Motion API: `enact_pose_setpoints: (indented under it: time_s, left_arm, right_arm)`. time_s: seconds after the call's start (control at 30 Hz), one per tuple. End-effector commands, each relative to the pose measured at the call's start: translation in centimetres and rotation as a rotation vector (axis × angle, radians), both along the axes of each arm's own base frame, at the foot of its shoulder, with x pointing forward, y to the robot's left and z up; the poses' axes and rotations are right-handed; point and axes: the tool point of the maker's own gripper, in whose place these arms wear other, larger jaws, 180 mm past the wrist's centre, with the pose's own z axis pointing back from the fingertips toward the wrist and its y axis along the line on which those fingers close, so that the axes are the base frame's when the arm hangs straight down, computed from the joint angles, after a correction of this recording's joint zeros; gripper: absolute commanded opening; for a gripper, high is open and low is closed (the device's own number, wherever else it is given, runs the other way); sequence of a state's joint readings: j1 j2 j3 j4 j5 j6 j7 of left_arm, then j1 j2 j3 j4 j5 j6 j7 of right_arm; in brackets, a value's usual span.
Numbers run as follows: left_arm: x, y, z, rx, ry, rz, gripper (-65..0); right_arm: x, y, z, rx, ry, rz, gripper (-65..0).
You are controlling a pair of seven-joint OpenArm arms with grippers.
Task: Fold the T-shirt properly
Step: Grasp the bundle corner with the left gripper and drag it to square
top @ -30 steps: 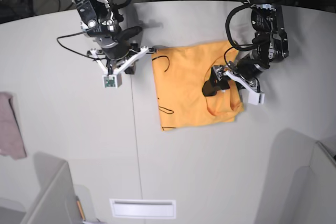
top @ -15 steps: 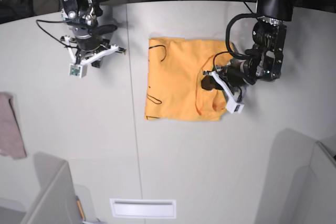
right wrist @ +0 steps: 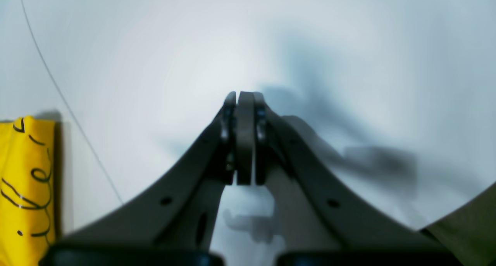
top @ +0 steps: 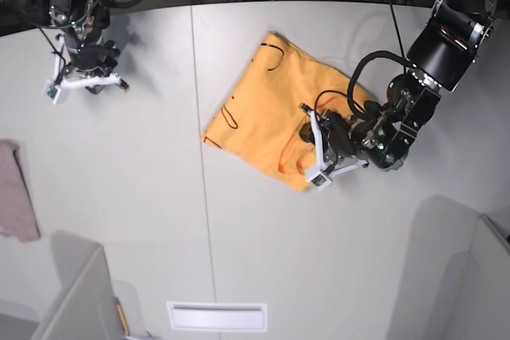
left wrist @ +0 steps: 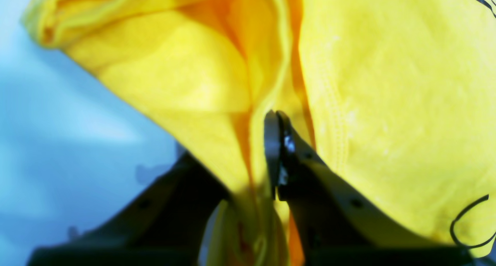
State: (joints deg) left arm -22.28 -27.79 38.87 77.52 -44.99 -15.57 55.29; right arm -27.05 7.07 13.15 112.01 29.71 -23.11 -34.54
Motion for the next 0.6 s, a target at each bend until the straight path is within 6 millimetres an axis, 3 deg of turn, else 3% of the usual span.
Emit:
enact_pose_setpoints:
  time_s: [0.0, 0.17, 0.3, 0.57]
  left_arm:
    - [1.5, -0.1, 1.3, 0.016, -0.046, -0.024, -65.0]
    - [2.2, -0.9, 1.5, 0.187, -0.149, -0.210, -65.0]
    - [1.6, -0.9, 1.0, 0.301, -0.210, -0.454, -65.0]
    - [1.5, -4.5, 0.8, 0.328, -0.355, -0.777, -65.0]
  right_arm:
    - [0.2, -0.8, 0.7, -0.022, -0.025, -0.010, -65.0]
    - [-1.1, -2.1, 0.4, -0.037, 0.002, -0.047, -65.0]
    - [-2.4, -2.6, 0.0, -0.030, 0.020, -0.092, -65.0]
    - [-3.4, -1.9, -0.7, 0.017, 0.027, -0.159, -65.0]
